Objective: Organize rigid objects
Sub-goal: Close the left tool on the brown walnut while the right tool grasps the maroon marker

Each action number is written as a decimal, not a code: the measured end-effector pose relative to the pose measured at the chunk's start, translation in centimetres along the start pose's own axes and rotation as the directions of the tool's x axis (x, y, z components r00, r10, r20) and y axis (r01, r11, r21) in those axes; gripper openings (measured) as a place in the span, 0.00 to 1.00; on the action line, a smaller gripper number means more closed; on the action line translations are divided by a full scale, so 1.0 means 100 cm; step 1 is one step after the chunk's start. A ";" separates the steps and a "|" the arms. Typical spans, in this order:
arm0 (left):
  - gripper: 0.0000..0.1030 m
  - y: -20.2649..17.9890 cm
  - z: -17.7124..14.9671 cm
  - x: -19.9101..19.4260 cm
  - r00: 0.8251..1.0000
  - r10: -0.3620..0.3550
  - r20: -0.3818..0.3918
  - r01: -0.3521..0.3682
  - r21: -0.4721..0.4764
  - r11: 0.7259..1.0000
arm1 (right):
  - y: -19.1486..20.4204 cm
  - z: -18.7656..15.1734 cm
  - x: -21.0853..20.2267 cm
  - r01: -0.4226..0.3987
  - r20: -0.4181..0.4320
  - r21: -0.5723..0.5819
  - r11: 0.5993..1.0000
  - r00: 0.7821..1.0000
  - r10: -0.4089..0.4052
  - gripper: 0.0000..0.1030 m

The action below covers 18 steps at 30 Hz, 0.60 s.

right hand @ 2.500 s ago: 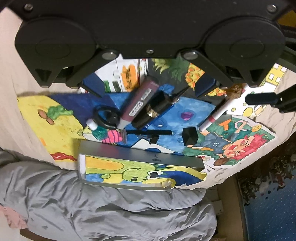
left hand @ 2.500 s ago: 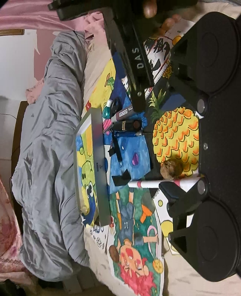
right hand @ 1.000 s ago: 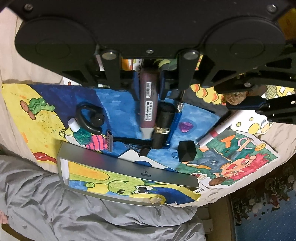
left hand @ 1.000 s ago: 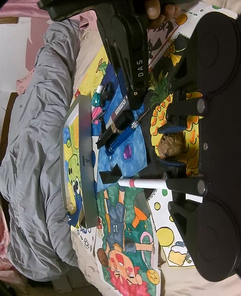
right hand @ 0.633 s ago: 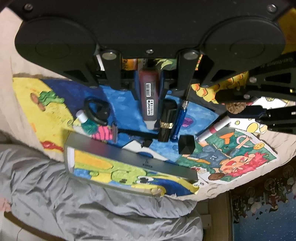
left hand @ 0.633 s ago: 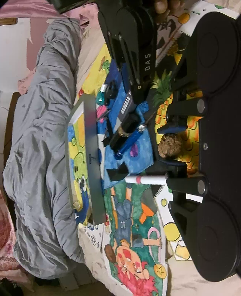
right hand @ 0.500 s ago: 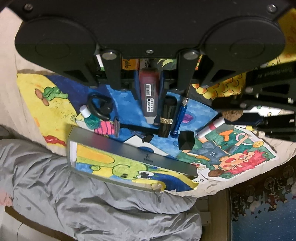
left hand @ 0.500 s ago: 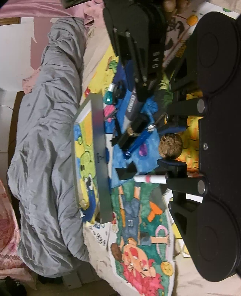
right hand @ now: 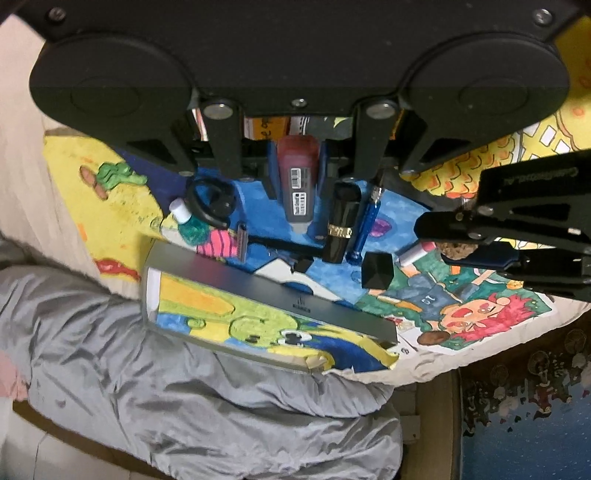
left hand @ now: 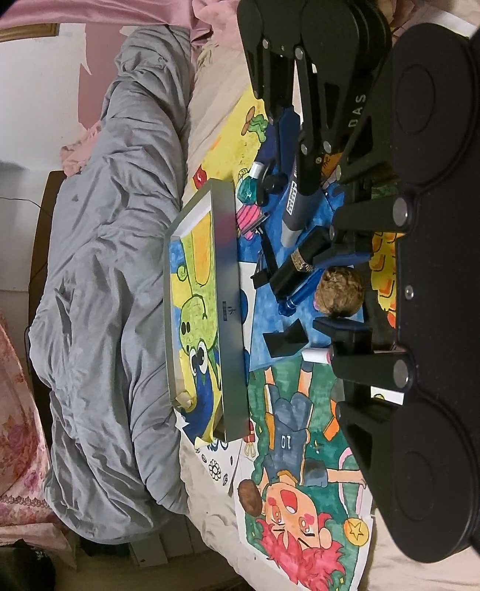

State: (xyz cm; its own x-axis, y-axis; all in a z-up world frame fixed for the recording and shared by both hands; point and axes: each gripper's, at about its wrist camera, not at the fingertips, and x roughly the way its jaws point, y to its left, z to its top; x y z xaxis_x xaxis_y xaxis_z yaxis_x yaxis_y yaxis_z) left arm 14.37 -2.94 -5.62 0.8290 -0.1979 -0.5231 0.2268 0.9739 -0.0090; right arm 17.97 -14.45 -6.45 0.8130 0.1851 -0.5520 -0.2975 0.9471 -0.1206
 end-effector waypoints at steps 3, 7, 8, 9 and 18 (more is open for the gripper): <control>0.29 -0.001 -0.002 0.001 1.000 -0.001 -0.006 0.001 0.000 1.000 | -0.004 -0.002 0.010 -0.012 -0.030 0.042 0.999 0.999 0.013 0.14; 0.29 0.000 -0.005 0.003 1.000 -0.003 -0.014 0.003 -0.002 1.000 | -0.007 -0.001 0.021 -0.024 -0.039 0.069 0.997 0.999 0.026 0.14; 0.29 0.001 -0.005 0.004 1.000 -0.003 -0.016 0.003 -0.006 1.000 | -0.008 -0.001 0.023 -0.026 -0.040 0.072 0.997 0.999 0.029 0.14; 0.29 0.002 -0.006 0.005 1.000 -0.004 -0.018 0.004 -0.010 1.000 | -0.008 -0.001 0.025 -0.031 -0.045 0.074 0.997 0.998 0.034 0.14; 0.29 0.005 -0.008 0.010 1.000 -0.004 -0.022 0.004 -0.024 1.000 | -0.004 0.001 0.047 -0.038 -0.066 0.060 0.997 0.997 0.042 0.14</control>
State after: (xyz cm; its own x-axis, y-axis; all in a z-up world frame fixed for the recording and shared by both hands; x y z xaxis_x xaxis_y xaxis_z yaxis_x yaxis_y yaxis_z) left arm 14.93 -2.61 -6.86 0.8166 -0.1994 -0.5416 0.2175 0.9756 -0.0313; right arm 21.92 -13.99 -8.92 0.7649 0.2066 -0.6101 -0.2975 0.9534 -0.0502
